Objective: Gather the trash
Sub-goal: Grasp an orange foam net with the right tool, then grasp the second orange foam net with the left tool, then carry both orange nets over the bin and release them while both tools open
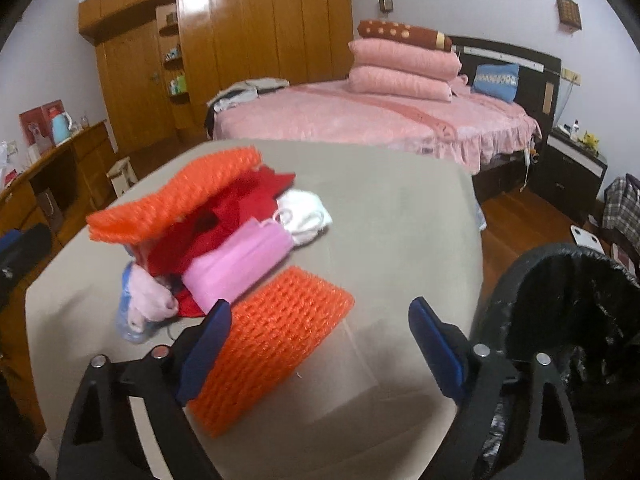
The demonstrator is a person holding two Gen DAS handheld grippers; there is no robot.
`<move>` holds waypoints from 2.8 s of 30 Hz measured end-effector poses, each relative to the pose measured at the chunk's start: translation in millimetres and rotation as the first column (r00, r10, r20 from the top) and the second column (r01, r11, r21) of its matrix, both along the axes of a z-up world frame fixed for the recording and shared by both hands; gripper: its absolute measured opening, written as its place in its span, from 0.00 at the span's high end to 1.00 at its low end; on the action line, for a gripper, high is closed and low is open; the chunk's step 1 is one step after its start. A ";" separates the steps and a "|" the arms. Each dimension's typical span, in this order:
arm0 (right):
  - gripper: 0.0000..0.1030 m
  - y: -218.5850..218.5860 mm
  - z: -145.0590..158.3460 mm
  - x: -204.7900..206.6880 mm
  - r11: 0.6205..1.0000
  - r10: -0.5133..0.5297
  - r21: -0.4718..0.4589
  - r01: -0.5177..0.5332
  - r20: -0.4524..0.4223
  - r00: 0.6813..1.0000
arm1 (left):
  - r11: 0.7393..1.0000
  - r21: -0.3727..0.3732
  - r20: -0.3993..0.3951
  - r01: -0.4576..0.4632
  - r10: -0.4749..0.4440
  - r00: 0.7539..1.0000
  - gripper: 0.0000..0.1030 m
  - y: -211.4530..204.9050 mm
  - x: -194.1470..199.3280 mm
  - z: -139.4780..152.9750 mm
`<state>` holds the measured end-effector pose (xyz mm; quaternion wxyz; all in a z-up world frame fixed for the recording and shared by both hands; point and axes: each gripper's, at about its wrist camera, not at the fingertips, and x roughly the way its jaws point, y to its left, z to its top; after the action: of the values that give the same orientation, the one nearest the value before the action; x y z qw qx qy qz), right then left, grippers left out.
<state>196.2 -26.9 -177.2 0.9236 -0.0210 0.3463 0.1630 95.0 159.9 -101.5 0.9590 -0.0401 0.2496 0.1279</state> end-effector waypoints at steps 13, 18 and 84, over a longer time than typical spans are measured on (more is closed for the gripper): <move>0.86 10.0 -15.2 4.4 0.995 0.095 0.002 -0.095 -0.113 0.989 | 1.000 -0.009 -0.016 0.009 -0.009 1.000 0.11 -4.5 5.6 -6.7; 0.91 -0.3 -6.2 5.6 0.997 0.073 0.025 -0.071 -0.082 0.994 | 1.000 -0.005 -0.018 0.023 -0.023 1.000 0.11 -9.7 8.6 -7.1; 0.91 -109.1 121.2 -13.8 0.993 -0.057 0.107 0.042 0.142 0.988 | 0.959 0.046 0.140 0.281 -0.284 0.948 0.88 -110.3 28.5 51.2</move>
<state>182.4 -136.0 -56.0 0.9499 0.0241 0.2699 0.1556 123.6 49.6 -50.3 0.9835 -0.0009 0.1805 -0.0107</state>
